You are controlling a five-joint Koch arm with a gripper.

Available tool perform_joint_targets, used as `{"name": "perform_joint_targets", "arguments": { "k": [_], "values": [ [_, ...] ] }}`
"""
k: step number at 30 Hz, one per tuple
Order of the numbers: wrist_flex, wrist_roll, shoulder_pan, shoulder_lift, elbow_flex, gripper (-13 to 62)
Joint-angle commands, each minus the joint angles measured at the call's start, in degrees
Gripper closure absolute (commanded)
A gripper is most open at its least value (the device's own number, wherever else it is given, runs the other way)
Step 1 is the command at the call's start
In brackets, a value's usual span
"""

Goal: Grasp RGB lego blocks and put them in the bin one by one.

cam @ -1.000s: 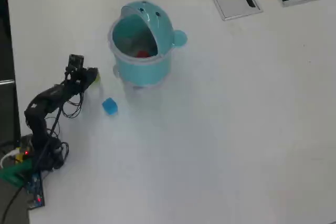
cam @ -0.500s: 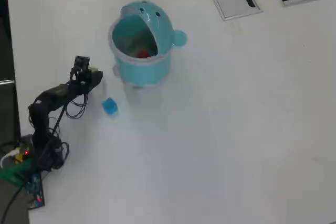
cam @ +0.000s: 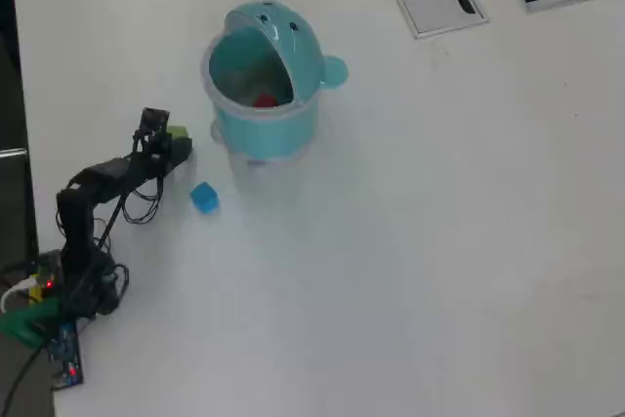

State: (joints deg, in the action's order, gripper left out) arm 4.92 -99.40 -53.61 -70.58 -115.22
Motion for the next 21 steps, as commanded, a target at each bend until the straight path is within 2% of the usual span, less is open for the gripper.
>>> {"name": "perform_joint_targets", "arguments": {
  "k": [1,10,21],
  "values": [
    [1.23,-1.76,-0.7,-3.96,1.14,30.0],
    [-1.23,-1.76,0.44,-17.49,-3.78,30.1],
    [-4.75,-1.76,2.02,-31.03,-0.53,30.7]
  ]
}}
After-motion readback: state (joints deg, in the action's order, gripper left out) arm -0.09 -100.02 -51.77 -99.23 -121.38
